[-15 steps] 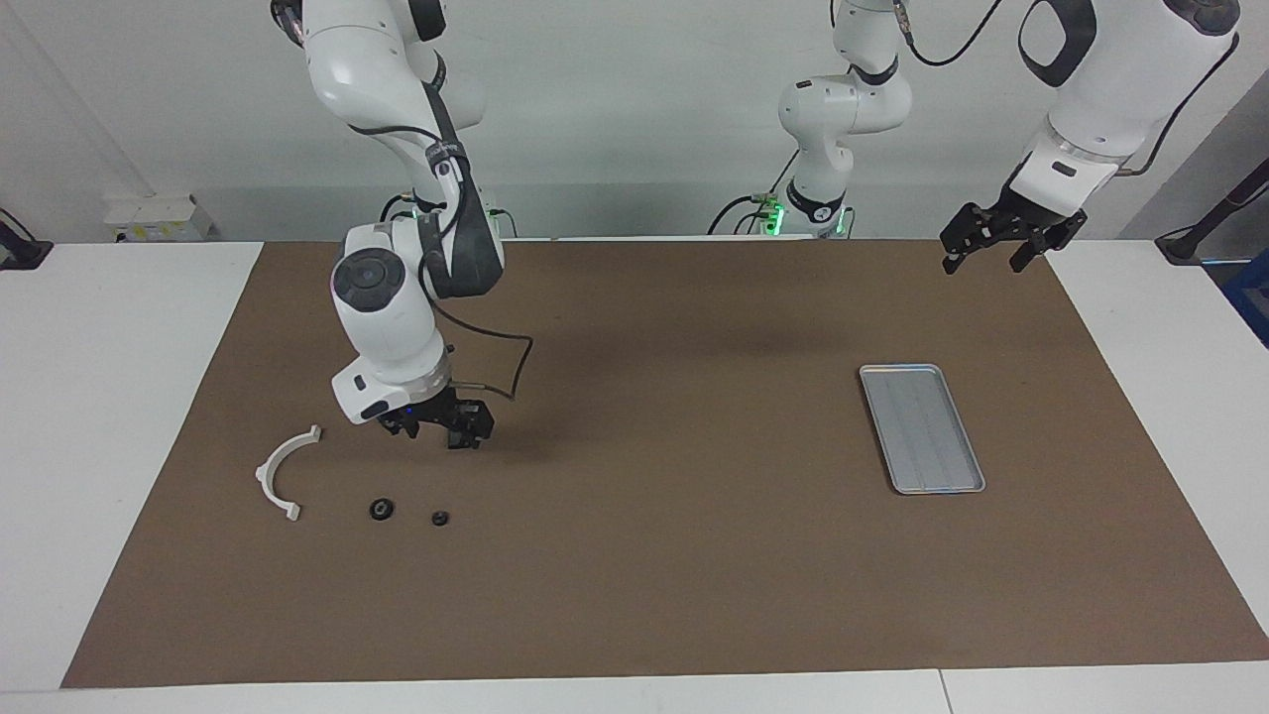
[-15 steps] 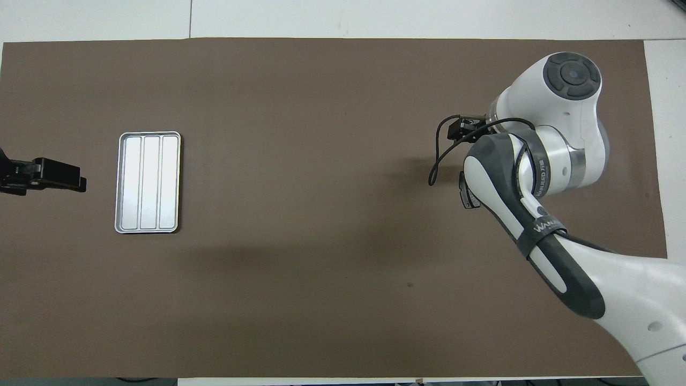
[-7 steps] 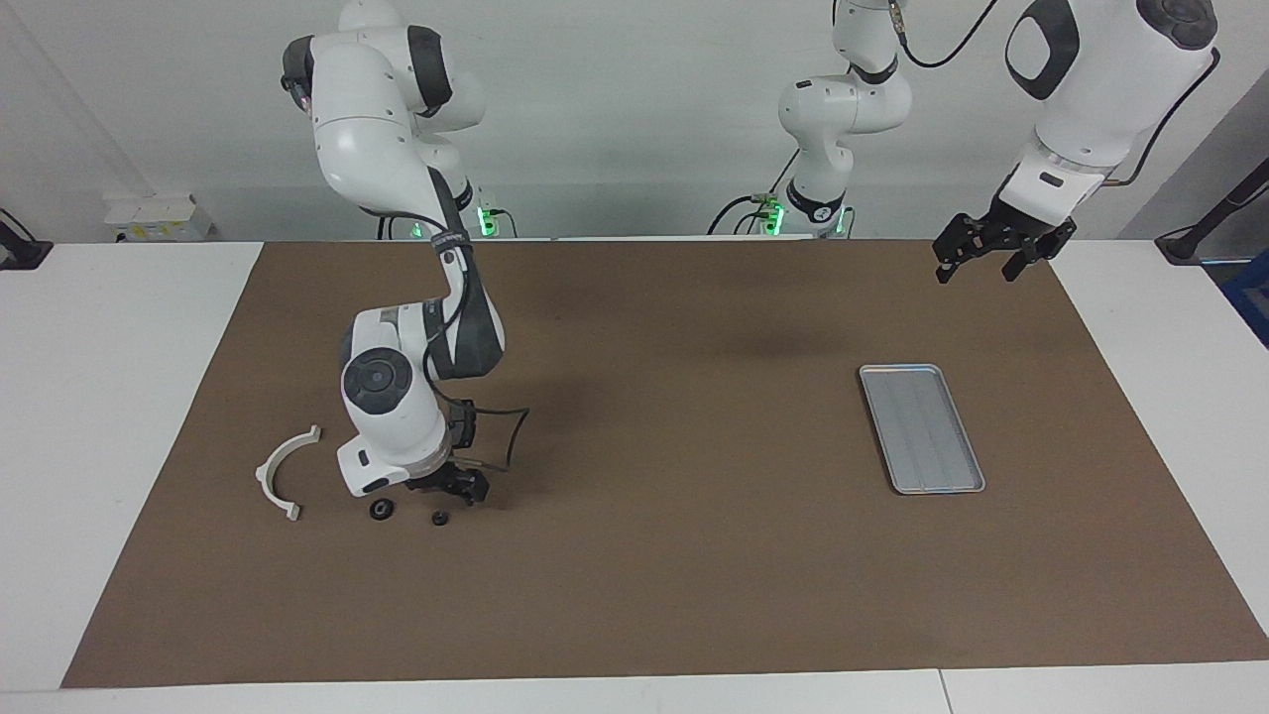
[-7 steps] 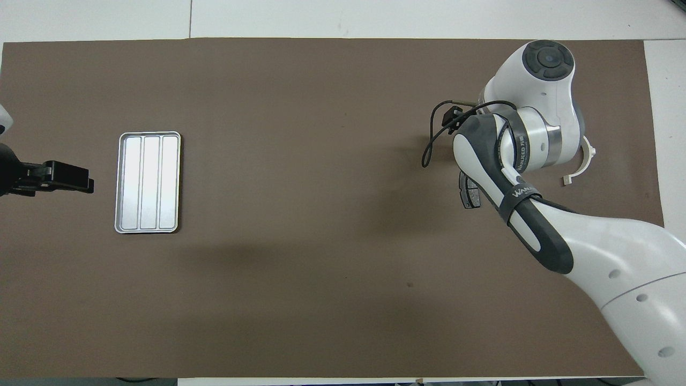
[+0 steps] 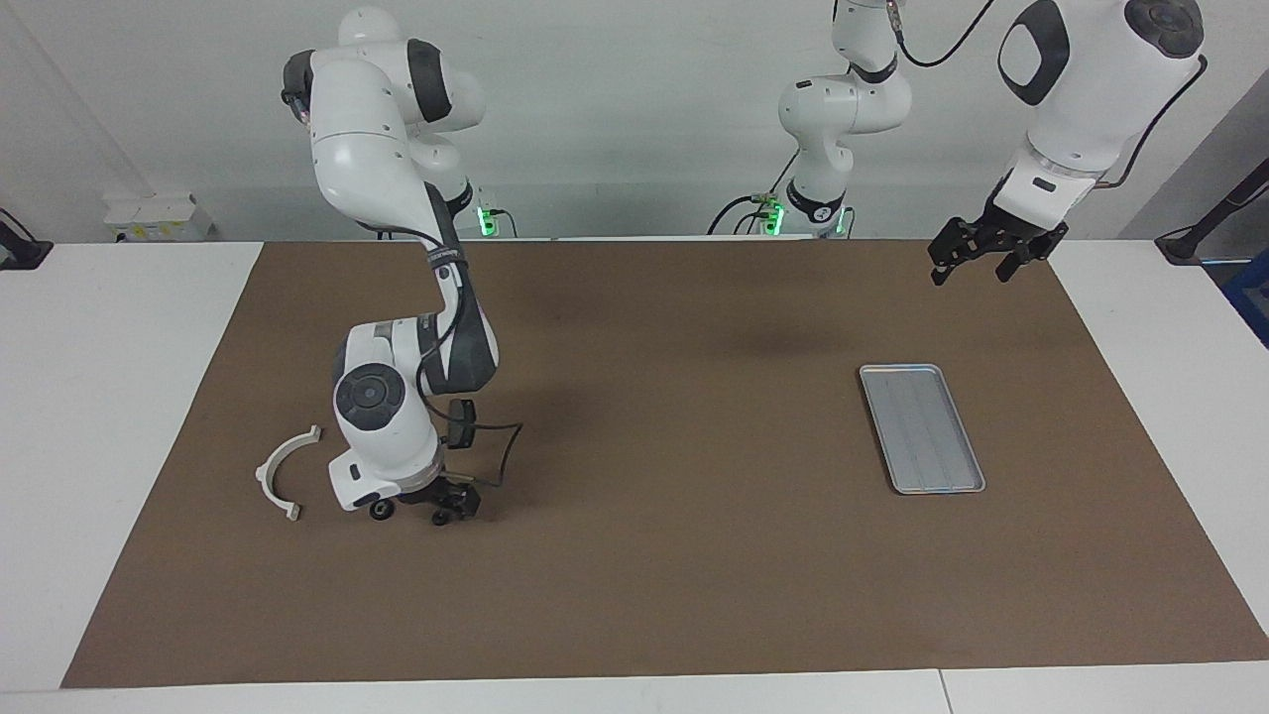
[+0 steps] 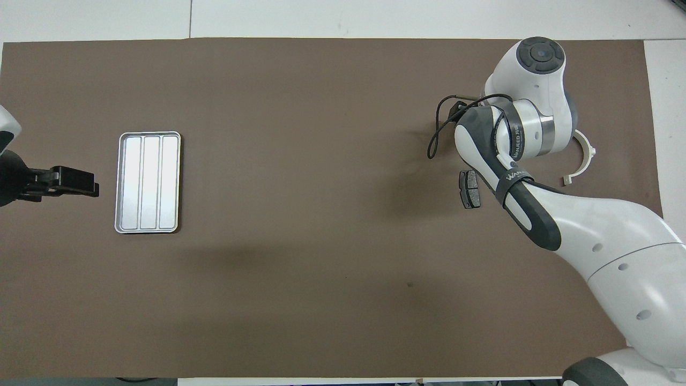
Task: Pick bearing gear from pile to tray
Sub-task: 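Reach the right gripper to the small black bearing and grasp it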
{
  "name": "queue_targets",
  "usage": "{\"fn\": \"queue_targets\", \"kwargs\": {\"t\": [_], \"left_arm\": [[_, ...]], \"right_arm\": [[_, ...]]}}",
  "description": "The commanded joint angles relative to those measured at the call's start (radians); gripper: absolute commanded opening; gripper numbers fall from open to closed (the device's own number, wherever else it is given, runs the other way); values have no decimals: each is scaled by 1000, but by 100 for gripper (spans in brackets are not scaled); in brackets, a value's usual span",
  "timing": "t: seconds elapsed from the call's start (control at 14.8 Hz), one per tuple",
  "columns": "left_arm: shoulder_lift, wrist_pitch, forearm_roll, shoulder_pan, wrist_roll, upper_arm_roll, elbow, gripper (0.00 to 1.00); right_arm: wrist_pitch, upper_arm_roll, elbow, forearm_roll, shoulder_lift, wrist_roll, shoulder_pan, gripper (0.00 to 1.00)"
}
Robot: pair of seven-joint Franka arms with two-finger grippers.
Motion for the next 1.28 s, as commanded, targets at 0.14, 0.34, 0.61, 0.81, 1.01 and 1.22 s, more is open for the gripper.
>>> {"fn": "queue_targets", "kwargs": {"t": [0.14, 0.34, 0.61, 0.81, 1.01, 1.22], "left_arm": [[-63, 12, -1, -3, -11, -6, -85, 99], [-66, 9, -1, -5, -13, -8, -85, 99], [-68, 20, -1, -3, -10, -8, -88, 99], [-68, 23, -1, -3, -10, -9, -89, 98], [-68, 23, -1, -5, -10, -9, -89, 98], [-68, 24, -1, -3, -10, -9, -89, 98]], "right_arm": [[1, 11, 26, -17, 22, 25, -14, 95], [-5, 11, 27, -14, 22, 48, -8, 91], [9, 11, 27, -20, 27, 48, -14, 78], [29, 11, 27, -10, 28, 49, -16, 66], [30, 12, 27, -6, 28, 58, -16, 51], [44, 12, 27, 2, 30, 62, -16, 36]]}}
